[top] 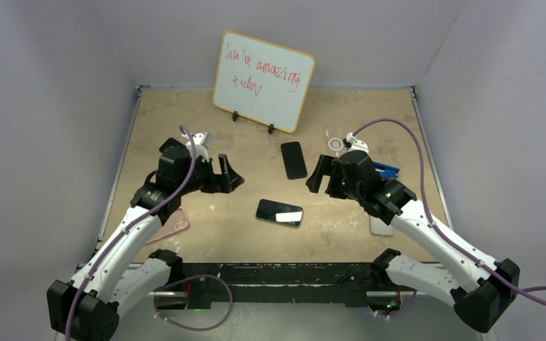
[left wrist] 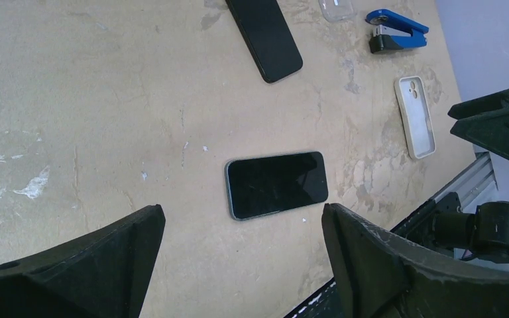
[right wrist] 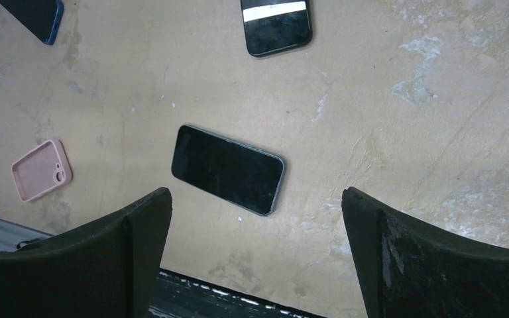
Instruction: Put the phone into the phone case
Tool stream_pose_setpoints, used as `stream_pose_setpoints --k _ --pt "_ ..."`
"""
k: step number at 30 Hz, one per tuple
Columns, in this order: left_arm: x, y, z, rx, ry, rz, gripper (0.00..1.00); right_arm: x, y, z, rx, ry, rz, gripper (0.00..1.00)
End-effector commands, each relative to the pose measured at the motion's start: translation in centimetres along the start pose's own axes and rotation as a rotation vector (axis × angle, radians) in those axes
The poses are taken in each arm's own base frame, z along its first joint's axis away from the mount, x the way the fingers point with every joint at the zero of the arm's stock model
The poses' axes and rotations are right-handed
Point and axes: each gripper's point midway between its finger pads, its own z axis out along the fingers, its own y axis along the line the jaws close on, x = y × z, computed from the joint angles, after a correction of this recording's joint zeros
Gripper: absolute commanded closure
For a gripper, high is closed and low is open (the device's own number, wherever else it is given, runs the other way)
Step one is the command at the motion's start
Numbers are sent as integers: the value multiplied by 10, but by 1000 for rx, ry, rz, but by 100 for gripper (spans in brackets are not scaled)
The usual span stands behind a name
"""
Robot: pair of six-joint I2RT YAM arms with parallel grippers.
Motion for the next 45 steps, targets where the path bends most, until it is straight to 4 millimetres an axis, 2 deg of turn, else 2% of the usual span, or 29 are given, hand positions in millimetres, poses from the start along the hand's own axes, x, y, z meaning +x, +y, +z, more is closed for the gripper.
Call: stream_pose_setpoints --k 1,14,19,21,24,29,32,38,45 --pt "-23 -10 -9 13 -71 36 7 -12 0 -8 10 -45 21 1" --pt "-23 4 -15 -76 -90 5 7 -12 0 -4 26 -38 44 1" --pt "-17 51 -23 -364 -110 -164 7 -16 4 3 42 -36 46 1" --pt "-8 72 -28 -493 -107 -246 7 -18 8 9 19 -32 -8 1" --pt "11 96 -35 -645 -94 -344 7 -7 18 18 -34 32 -58 2" --pt "38 117 -43 -798 -50 -462 10 9 21 30 -56 109 -104 3" --pt "47 124 -46 -853 -42 -509 13 15 20 34 -65 124 -112 3" --pt "48 152 -70 -1030 -118 -582 24 21 18 34 -76 141 -115 4" --pt "47 177 -66 -1084 -101 -573 38 25 18 33 -102 130 -105 4"
